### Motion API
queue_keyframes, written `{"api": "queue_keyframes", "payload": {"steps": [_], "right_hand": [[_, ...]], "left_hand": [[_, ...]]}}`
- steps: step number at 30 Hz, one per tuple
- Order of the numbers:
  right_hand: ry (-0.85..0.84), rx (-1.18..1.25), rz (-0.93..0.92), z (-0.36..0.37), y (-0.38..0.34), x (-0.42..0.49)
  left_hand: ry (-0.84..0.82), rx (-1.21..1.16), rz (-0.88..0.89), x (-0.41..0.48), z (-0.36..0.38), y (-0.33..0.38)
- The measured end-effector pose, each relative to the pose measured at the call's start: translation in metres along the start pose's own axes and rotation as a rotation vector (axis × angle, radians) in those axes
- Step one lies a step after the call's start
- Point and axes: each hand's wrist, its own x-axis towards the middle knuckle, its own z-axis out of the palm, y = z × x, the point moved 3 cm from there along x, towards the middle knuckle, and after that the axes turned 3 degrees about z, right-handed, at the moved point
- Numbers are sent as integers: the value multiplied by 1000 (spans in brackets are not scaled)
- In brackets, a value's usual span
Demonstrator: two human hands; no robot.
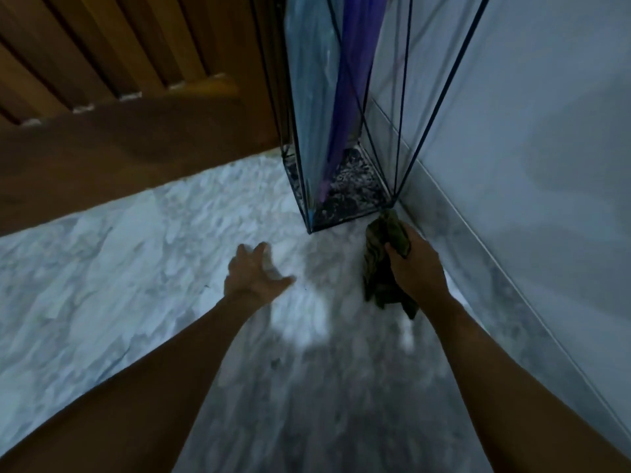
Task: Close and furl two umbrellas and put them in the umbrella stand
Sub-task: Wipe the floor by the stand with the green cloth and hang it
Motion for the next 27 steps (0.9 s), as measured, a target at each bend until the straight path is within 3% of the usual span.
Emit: {"api": "queue_keyframes", "payload": {"steps": [2,6,9,11,17,23,27], "right_hand": [[44,-159,-46,4,17,29],[243,-424,-89,7,38,60],[201,-538,-261,22,53,59],[169,-510,-305,28,58,58],[293,-398,-172,58,46,36],[71,-379,-332,135,-6,-17],[55,-473,-405,124,3,-1]], "left_hand": [[-2,190,28,14,5,-18],[-34,279,67,30,6,-29],[-39,279,71,30,8,-30],[-44,271,70,31,9,-32],[-67,216,65,33,11,-34],[-86,201,54,33,11,-34],[-79,200,61,32,11,-34]]}}
